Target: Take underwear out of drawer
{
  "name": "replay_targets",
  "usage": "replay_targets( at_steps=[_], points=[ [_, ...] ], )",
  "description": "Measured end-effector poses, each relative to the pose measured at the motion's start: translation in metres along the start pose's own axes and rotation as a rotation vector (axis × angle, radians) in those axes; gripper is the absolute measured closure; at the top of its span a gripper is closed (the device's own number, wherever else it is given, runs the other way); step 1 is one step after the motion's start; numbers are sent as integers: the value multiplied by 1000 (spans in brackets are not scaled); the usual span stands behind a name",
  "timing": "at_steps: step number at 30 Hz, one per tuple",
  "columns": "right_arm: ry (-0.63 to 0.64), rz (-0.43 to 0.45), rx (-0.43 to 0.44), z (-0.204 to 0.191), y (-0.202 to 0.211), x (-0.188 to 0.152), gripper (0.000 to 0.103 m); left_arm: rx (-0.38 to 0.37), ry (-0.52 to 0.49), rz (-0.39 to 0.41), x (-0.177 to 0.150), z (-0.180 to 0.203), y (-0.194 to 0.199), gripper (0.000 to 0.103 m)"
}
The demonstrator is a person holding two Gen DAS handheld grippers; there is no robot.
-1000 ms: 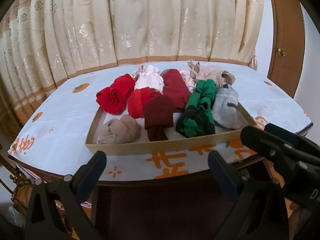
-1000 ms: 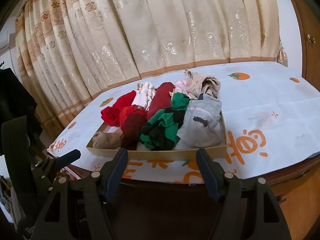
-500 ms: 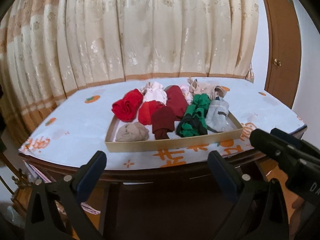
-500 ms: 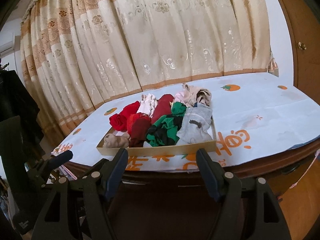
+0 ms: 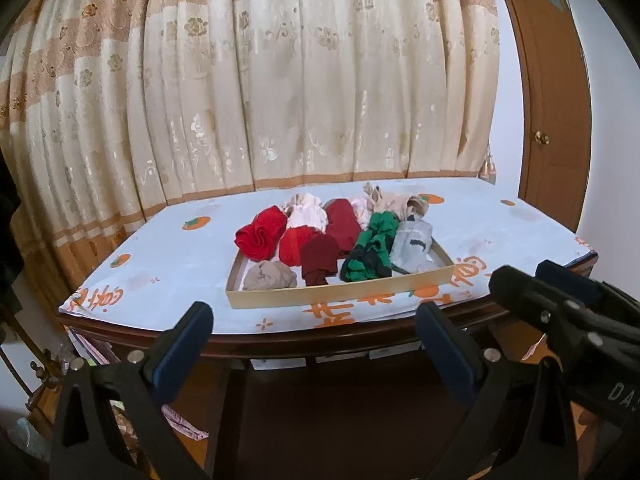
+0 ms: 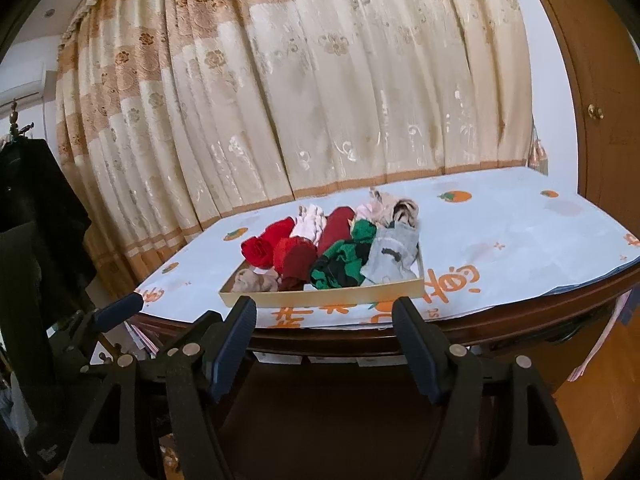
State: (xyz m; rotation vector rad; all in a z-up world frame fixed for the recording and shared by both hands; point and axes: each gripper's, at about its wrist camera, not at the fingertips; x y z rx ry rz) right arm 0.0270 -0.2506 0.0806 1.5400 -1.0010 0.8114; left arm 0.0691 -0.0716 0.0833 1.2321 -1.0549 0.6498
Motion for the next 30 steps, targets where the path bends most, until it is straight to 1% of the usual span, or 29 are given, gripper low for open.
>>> replay_targets(
  at_steps=[4,7,14,20,25,30],
  points=[
    [-1,25,9,-3,15,2,30,2,-7,20,1,2,13,0],
    [7,33,9,-7,23,3,30,21,-28,25,0,6,19,0],
    [16,51,7,-12,37,6,30,35,-26,40,3,7,31,0],
    [19,49,5,-14,38,7,30,51,5,35,5,-1,33,0],
    [12,38,1,-14,40,7,29,55,-3,34,3,-2,35,0],
    [24,36,-20,-18,41,5,29,54,-10,38,1,-3,36,0]
  ],
)
Point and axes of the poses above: each gripper's, at about its wrist camera, not at the fingertips, and y roughly against the way its jaws point, z to its right, x to its top, and after that the axes turned 9 degrees about -x, right-handed
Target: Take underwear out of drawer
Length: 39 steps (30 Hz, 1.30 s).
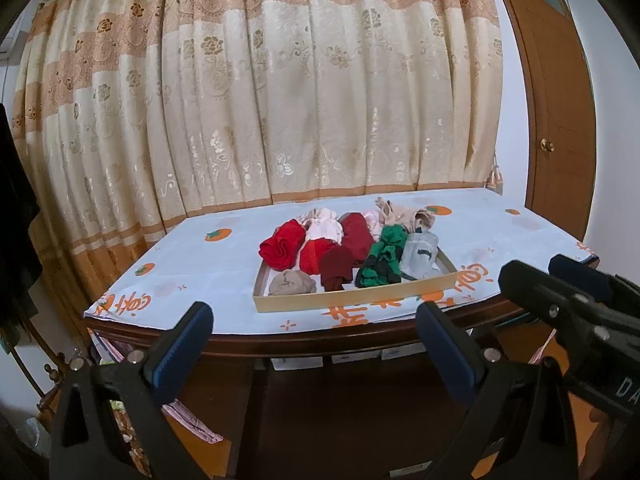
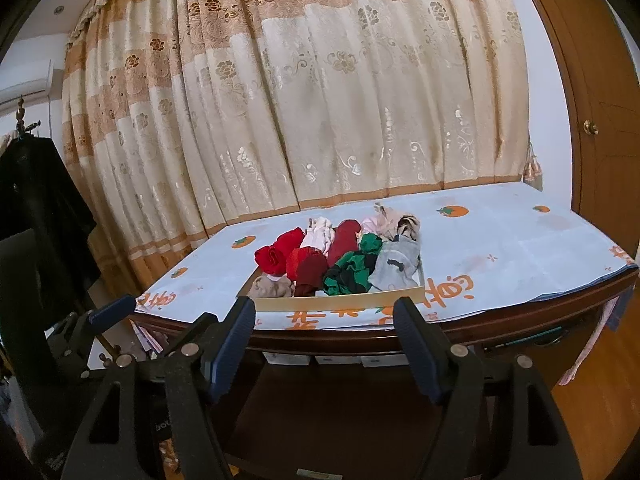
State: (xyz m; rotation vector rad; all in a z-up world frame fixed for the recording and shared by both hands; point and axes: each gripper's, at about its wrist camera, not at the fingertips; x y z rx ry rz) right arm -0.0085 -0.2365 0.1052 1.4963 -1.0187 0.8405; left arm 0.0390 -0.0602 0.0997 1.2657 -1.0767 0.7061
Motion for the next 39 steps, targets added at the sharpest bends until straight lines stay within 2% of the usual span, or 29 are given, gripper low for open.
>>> replay_targets(
  at_steps=[6,10,16,21,23,39],
  points=[
    [32,5,-24,-7,3,-2,29,5,2,-3,-2,-1,2,0],
    [51,-1,-81,-11,2,-2,29,8,7,-8,-4,-4,1,0],
    [65,9,-115,-16,5,-3,29,15,5,-2,-3,-6,3,0],
    [102,41,-179,-24,10,-3,27,16,8,1,-4,-7,4,0],
    [101,48,-175,-25,12,-2,23,19,11,3,-4,-7,5,0],
    [93,65,-163,-27,18,0,23,22,23,8,-3,-11,10,0]
  ],
)
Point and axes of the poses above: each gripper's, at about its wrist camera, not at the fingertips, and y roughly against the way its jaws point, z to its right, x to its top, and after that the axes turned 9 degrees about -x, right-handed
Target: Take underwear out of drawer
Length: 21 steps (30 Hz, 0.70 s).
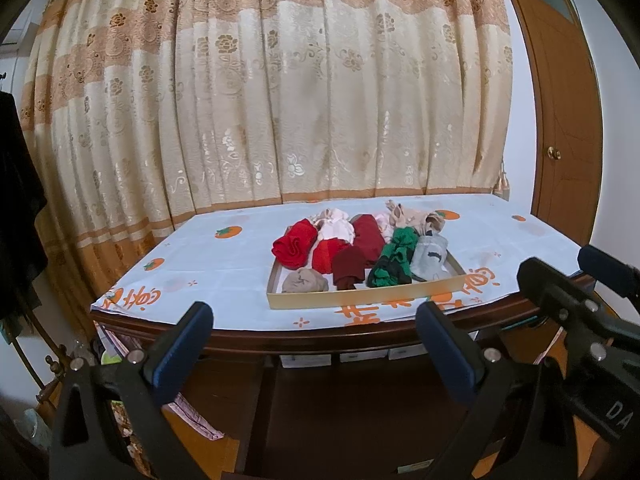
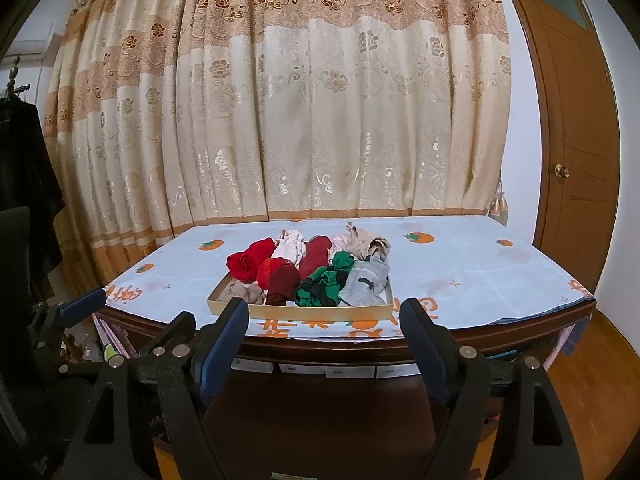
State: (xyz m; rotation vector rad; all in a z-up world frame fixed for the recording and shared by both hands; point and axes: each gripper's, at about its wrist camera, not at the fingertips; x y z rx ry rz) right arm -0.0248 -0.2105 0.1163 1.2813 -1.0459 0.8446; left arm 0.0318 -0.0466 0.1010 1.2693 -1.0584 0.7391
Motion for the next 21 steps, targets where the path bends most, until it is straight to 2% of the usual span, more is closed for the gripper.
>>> replay_targets(
  at_steps=[21],
  points=[
    [-12,-5,5,1,0,0,23,1,1,1,2,0,1,0]
  ],
)
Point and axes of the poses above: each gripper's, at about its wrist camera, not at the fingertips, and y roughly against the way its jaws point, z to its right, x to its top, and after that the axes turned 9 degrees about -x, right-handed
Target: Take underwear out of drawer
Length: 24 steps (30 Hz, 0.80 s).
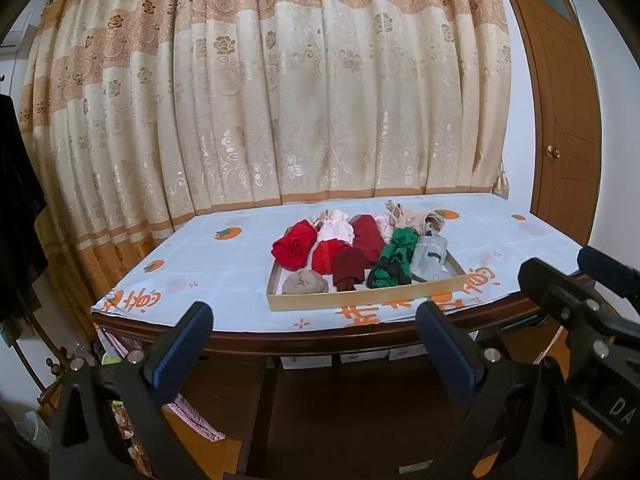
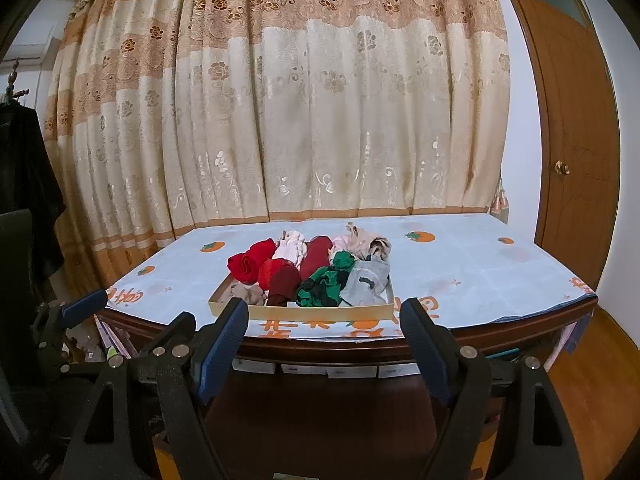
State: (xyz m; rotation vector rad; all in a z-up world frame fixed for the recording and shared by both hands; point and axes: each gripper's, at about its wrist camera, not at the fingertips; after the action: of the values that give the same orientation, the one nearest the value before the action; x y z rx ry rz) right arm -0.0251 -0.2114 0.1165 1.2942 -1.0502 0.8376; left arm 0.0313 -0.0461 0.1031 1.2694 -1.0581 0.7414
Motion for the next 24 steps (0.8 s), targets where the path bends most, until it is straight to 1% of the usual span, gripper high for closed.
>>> replay_targets(
  at_steps=[5,13,18,24],
  points=[
    [-3,1,1,0,1,0,23,-9,3,-11,1,0,-1,0],
    [-16,2,7,2,1,1,23,12,-21,-7,2,3,-2,0],
    [-9,-1,9,0,-1,0,23,3,-6,-24,1,1,-4,0],
    [-12,-4,13,-1,-1,-2,23,7,2,-23,1,-1,-4,0]
  ],
)
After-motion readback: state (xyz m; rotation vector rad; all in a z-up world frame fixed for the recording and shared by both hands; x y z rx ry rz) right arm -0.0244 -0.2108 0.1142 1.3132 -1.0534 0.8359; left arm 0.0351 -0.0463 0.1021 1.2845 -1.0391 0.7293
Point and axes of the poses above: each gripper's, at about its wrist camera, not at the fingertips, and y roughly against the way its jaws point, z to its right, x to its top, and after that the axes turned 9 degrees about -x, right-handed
